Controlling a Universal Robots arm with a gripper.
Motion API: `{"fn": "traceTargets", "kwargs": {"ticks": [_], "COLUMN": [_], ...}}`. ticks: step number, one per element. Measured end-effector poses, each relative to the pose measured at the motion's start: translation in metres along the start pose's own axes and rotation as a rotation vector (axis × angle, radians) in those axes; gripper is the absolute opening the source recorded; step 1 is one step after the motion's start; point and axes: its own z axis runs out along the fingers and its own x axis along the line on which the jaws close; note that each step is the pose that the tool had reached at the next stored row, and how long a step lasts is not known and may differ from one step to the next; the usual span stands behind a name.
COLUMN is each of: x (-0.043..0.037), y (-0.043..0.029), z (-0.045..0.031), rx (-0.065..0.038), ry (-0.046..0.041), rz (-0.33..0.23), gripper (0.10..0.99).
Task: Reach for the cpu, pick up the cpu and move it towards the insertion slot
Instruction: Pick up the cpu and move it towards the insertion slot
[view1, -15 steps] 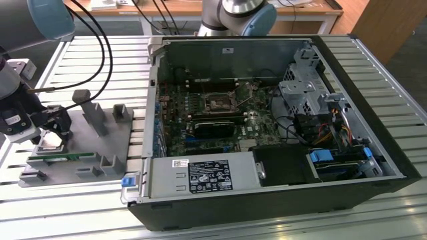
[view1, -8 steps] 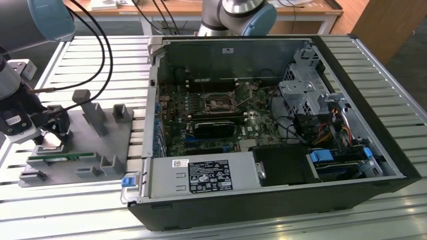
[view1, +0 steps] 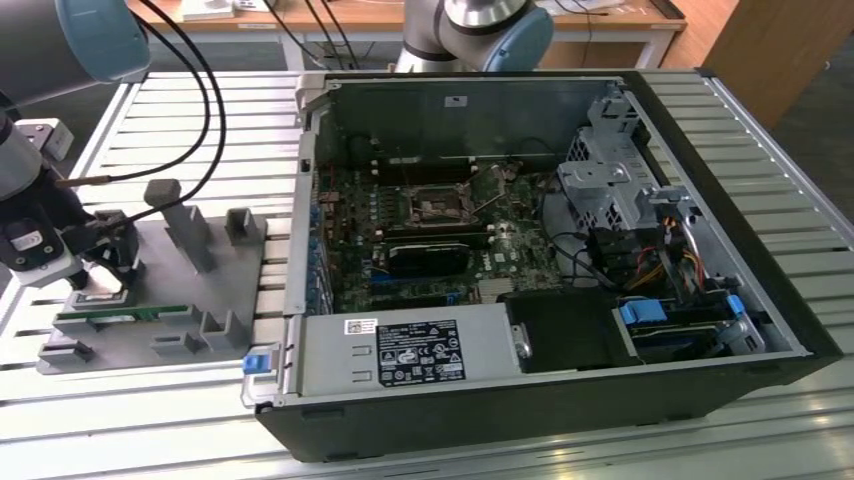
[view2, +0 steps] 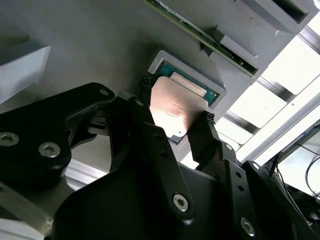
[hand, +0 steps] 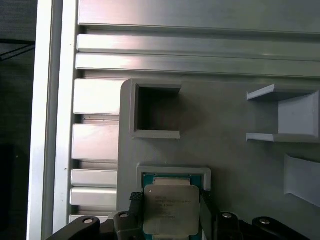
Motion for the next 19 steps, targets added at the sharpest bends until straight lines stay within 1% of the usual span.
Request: {"fn": "traceTargets", "kwargs": {"ticks": [1, 17, 19], "x": [0.0000, -0.0003, -0.0002], "y": [0.0000, 0.0001, 0.0001], "z": [0.0000, -0.0018, -0.0030], "rx": [0.000, 0.000, 0.000], "ry": [0.0000, 0.0000, 0.0003], "rz": [0.000, 0.000, 0.000], "gripper": [0.537, 0.537, 0.537]}}
